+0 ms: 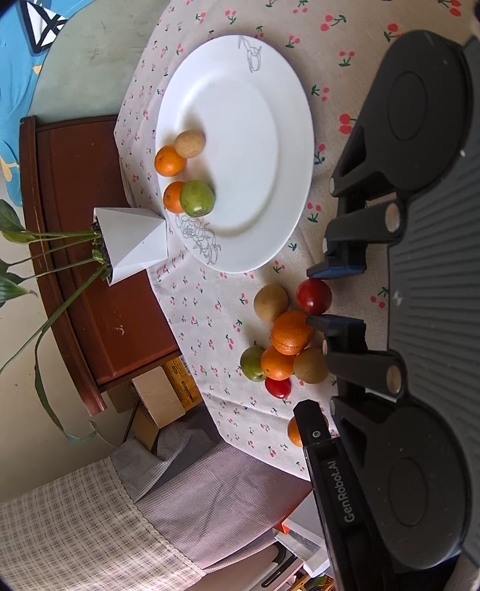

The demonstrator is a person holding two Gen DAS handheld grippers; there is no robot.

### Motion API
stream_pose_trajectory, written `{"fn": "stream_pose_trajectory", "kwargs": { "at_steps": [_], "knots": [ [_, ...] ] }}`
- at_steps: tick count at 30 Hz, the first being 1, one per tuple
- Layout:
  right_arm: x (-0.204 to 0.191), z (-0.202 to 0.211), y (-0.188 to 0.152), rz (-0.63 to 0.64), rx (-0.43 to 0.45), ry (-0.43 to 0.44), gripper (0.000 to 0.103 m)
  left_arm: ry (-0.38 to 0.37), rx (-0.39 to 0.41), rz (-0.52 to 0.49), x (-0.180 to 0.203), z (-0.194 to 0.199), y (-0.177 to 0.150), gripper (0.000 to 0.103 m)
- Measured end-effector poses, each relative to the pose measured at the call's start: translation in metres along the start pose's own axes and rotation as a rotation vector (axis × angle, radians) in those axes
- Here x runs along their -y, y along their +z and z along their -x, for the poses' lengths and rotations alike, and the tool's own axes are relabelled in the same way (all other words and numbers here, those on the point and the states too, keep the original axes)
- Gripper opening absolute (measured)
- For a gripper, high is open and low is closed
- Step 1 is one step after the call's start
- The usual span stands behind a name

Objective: Organize fruits
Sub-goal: 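Grasp a red cherry tomato with the right gripper while the left gripper holds the orange, then carry orange and tomato onto the plate and open both grippers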

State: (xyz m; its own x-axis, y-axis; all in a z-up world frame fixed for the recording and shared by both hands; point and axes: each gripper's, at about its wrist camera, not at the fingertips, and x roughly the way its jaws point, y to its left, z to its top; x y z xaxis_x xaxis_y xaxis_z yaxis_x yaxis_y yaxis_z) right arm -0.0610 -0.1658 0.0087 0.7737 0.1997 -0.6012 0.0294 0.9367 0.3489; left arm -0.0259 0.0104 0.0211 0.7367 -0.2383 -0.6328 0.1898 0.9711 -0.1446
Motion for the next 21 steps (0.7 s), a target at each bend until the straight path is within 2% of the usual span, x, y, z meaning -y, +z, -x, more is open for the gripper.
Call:
{"fn": "stream_pose_trajectory", "kwargs": {
  "at_steps": [12, 17, 21],
  "knots": [
    [0.029, 0.044, 0.035, -0.087, 0.125, -0.051, 0.021, -0.107, 0.047, -0.022, 0.035, 0.013, 0.023, 0.028],
    [0.043, 0.06, 0.045, -0.142, 0.123, -0.059, 0.021, -0.176, 0.023, -0.063, 0.056, 0.01, 0.034, 0.028],
    [0.053, 0.068, 0.05, -0.127, 0.131, -0.114, 0.021, -0.225, -0.011, -0.115, 0.073, 0.004, 0.04, 0.028]
  ]
}}
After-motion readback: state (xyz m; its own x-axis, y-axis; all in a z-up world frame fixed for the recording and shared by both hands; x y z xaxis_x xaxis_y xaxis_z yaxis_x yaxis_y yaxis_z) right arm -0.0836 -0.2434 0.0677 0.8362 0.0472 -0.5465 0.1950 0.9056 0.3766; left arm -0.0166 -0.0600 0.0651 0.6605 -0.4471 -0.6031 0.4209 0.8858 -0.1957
